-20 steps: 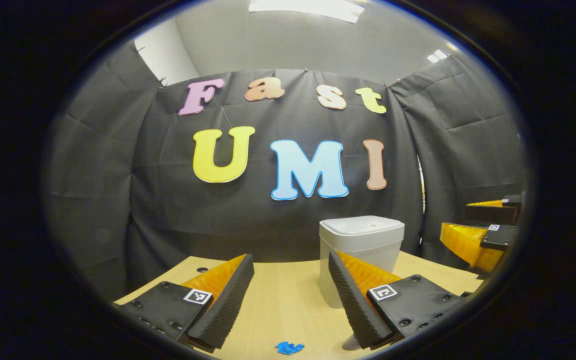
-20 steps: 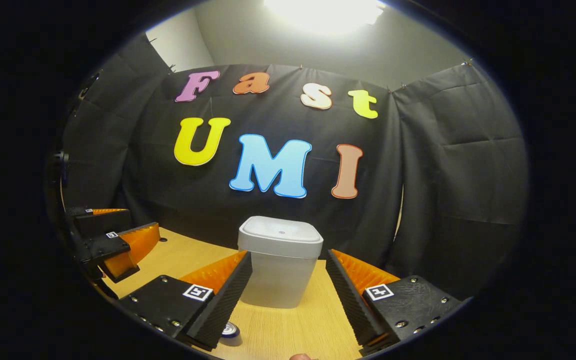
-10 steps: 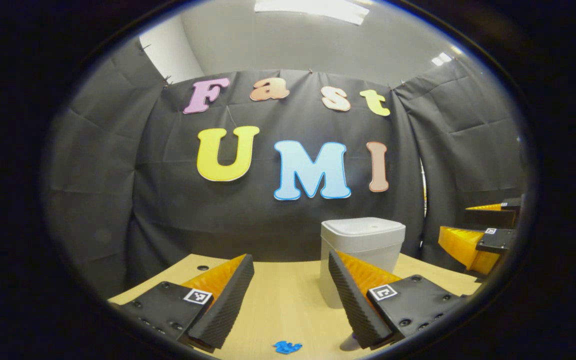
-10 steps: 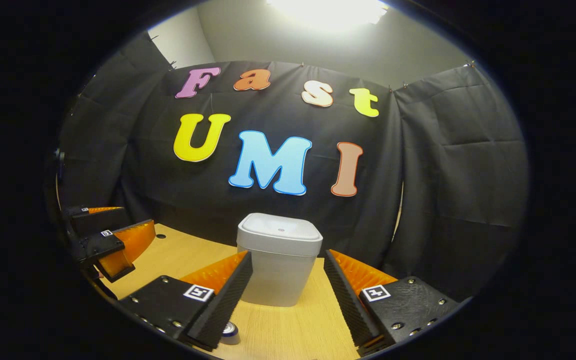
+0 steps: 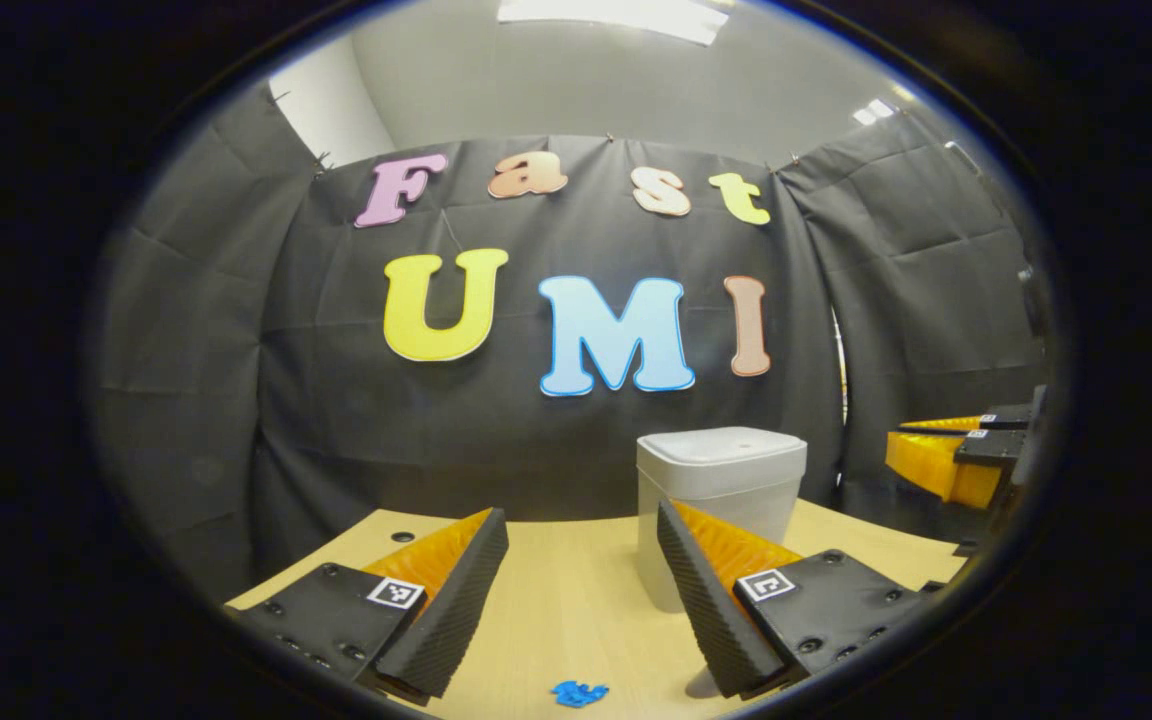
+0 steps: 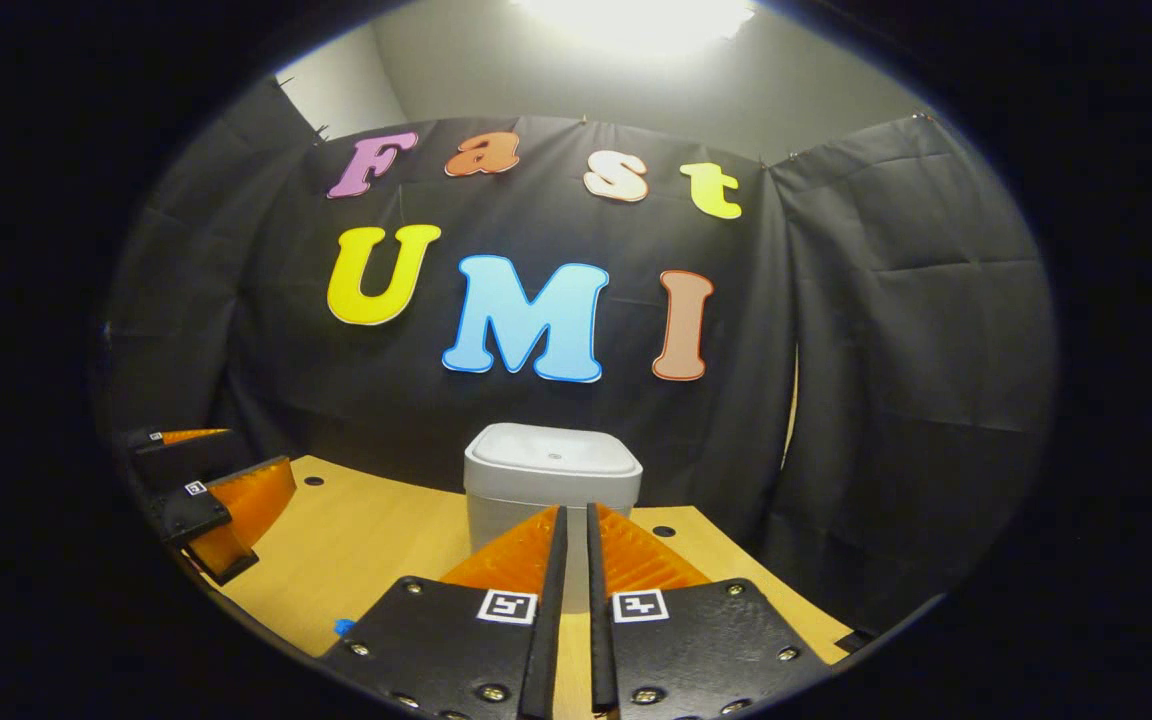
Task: Press the lid of the desktop garbage bin to open it, pick up the crumpled paper on the desktop and throw it into the bin, then pick up the pop can on the desktop and drop it into the bin, and finally close the garbage bin lid.
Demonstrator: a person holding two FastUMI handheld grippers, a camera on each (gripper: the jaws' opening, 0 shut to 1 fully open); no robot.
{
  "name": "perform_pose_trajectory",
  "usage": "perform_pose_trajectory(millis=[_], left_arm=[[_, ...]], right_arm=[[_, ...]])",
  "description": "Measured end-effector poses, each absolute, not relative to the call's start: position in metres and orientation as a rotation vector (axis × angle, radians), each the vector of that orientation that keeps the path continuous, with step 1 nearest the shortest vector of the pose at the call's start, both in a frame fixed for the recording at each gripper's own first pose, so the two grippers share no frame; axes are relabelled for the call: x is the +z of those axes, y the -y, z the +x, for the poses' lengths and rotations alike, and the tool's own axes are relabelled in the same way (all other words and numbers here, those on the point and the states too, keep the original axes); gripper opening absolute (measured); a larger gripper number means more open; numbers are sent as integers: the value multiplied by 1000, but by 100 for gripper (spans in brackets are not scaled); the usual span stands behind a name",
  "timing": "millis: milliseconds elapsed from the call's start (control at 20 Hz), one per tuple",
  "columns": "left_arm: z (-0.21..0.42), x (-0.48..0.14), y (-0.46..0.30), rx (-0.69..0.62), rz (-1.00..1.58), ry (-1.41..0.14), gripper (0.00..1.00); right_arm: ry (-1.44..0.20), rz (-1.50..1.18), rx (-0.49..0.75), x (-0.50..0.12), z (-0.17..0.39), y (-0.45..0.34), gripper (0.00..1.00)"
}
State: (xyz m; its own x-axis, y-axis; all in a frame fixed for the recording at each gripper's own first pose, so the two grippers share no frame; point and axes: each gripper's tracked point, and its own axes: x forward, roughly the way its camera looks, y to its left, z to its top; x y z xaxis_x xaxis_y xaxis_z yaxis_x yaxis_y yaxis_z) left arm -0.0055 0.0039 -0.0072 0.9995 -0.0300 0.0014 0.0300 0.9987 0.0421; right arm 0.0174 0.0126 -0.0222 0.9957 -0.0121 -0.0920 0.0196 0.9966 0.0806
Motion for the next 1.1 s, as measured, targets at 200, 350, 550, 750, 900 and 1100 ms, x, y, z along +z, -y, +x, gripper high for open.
perform_pose_trajectory(millis=[200, 350, 550, 750, 900, 1100], left_arm=[[-1, -9, -3, -36, 53, -2, 100], [5, -5, -5, -19, 45, 8, 100], [10, -6, -8, -11, 39, 9, 100], [15, -11, -17, 8, 35, 2, 100], [19, -13, -29, 30, 30, -5, 100], [29, -16, -40, 53, 42, -18, 100]], right_arm=[[-90, 94, -7, -22, 35, -16, 6], [-74, 101, 16, -20, 54, -18, 6], [-59, 98, 53, -14, 87, -23, 0], [-43, 90, 85, -10, 123, -28, 0], [-57, 68, 96, -16, 147, -31, 0], [-109, 68, 109, -28, 176, -35, 0]])
